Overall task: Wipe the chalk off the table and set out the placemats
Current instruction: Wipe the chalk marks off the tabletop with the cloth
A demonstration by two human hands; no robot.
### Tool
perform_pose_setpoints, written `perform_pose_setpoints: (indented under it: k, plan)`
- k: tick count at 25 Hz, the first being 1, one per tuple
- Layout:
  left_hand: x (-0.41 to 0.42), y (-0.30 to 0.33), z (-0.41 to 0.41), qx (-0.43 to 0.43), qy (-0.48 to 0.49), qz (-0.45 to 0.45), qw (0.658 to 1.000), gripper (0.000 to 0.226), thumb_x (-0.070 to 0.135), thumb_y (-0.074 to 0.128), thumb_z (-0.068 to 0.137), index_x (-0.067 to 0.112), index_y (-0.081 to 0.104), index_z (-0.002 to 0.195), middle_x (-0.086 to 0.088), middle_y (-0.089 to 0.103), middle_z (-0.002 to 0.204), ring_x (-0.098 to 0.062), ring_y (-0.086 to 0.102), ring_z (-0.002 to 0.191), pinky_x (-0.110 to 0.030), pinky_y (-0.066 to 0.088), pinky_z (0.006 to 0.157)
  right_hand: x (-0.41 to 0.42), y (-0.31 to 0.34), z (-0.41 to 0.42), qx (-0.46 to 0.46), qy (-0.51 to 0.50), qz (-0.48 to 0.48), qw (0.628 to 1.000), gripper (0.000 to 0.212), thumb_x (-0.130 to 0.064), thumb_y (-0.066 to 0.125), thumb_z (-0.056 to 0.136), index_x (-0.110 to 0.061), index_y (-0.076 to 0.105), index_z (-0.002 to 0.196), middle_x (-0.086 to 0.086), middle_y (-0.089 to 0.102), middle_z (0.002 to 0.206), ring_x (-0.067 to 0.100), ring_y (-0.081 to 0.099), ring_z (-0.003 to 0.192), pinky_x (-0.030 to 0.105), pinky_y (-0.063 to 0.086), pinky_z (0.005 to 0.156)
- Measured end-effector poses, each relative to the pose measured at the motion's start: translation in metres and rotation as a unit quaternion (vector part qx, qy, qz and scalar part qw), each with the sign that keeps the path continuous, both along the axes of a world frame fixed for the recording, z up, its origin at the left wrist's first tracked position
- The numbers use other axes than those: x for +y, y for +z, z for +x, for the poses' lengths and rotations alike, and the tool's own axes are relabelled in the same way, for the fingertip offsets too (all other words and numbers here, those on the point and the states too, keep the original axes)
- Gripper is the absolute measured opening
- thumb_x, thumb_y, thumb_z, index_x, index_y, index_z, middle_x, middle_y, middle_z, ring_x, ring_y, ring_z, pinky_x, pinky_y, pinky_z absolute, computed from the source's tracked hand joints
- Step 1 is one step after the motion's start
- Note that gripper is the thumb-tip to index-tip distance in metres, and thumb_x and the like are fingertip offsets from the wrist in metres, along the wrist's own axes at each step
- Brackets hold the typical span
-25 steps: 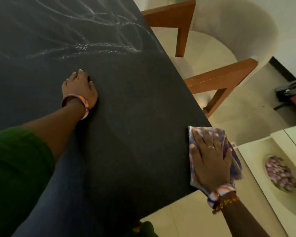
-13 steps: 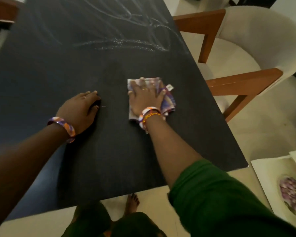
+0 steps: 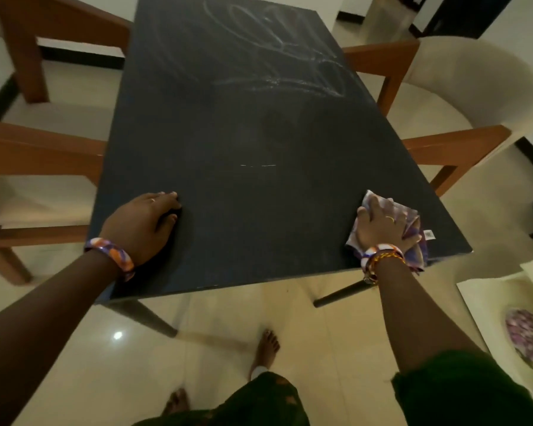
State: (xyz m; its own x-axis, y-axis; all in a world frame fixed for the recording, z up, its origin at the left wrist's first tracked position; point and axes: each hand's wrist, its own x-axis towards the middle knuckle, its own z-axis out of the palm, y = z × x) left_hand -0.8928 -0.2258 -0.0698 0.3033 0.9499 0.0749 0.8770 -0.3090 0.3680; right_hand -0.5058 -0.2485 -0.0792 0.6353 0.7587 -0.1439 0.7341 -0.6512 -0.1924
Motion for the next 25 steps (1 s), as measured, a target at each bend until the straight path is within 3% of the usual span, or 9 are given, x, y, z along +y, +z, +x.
perform_pose_setpoints:
  k: [6, 8, 11, 13, 15, 19, 25]
  plan:
    - [-0.058, 0.007, -0.061, 0.013, 0.052, -0.033, 0.998, 0.033, 0.016, 0.052, 0.092, 0.015, 0.056, 0.124, -0.01, 0.053, 0.133, -0.029, 0.053, 0.115, -0.04, 0.046, 0.089, 0.028, -0.003, -0.15, 0.015, 0.201, 0.035, 0.979, 0.048, -0.046, 0.029, 0.099, -0.043, 0.021, 0.147, -0.01, 0.007, 0.16, 0.024, 0.001, 0.147, 0.066, -0.006, 0.109]
    - [-0.069, 0.005, -0.07, -0.001, 0.077, -0.031, 0.997, 0.034, 0.013, 0.054, 0.09, 0.014, 0.057, 0.124, -0.012, 0.055, 0.129, -0.03, 0.055, 0.109, -0.039, 0.047, 0.086, 0.02, -0.003, -0.213, 0.016, 0.333, 0.044, 0.942, 0.048, -0.046, 0.031, 0.099, -0.043, 0.023, 0.146, -0.012, 0.009, 0.159, 0.021, 0.001, 0.147, 0.065, -0.007, 0.11]
    - [-0.077, 0.002, -0.071, -0.006, 0.128, -0.022, 0.992, 0.031, 0.011, 0.055, 0.09, 0.012, 0.059, 0.12, -0.011, 0.057, 0.127, -0.029, 0.055, 0.109, -0.039, 0.046, 0.086, 0.003, -0.003, -0.284, 0.01, 0.517, 0.047, 0.855, 0.048, -0.044, 0.03, 0.1, -0.041, 0.023, 0.147, -0.01, 0.01, 0.159, 0.023, 0.0, 0.147, 0.064, -0.004, 0.111]
    - [-0.076, 0.001, -0.067, -0.006, 0.16, -0.011, 0.987, 0.027, 0.01, 0.054, 0.089, 0.009, 0.062, 0.115, -0.013, 0.059, 0.121, -0.03, 0.055, 0.107, -0.039, 0.045, 0.087, 0.013, -0.003, -0.301, 0.004, 0.577, 0.037, 0.816, 0.048, -0.044, 0.029, 0.1, -0.04, 0.022, 0.148, -0.009, 0.011, 0.159, 0.024, 0.0, 0.147, 0.063, -0.004, 0.112]
    - [-0.069, 0.002, -0.057, -0.002, 0.184, 0.0, 0.983, 0.022, 0.009, 0.053, 0.09, 0.006, 0.063, 0.109, -0.015, 0.061, 0.115, -0.03, 0.055, 0.104, -0.038, 0.044, 0.086, 0.036, -0.004, -0.3, 0.008, 0.596, 0.03, 0.802, 0.048, -0.044, 0.028, 0.1, -0.04, 0.023, 0.147, -0.01, 0.011, 0.159, 0.023, 0.001, 0.147, 0.061, -0.005, 0.112]
    - [-0.037, 0.005, -0.022, 0.014, 0.196, 0.0, 0.981, 0.025, 0.013, 0.048, 0.093, 0.007, 0.062, 0.113, -0.012, 0.057, 0.127, -0.028, 0.053, 0.113, -0.035, 0.044, 0.09, 0.11, -0.004, -0.27, 0.016, 0.578, 0.019, 0.815, 0.048, -0.046, 0.028, 0.099, -0.042, 0.022, 0.147, -0.011, 0.012, 0.159, 0.022, 0.001, 0.147, 0.061, -0.006, 0.111]
    - [0.024, 0.0, 0.055, 0.0, 0.218, -0.003, 0.976, 0.024, 0.017, 0.05, 0.092, 0.01, 0.063, 0.111, -0.007, 0.056, 0.131, -0.027, 0.053, 0.115, -0.037, 0.045, 0.088, 0.248, -0.003, -0.123, 0.027, 0.43, 0.0, 0.902, 0.048, -0.046, 0.027, 0.099, -0.045, 0.02, 0.147, -0.013, 0.006, 0.159, 0.021, -0.002, 0.147, 0.064, -0.008, 0.11]
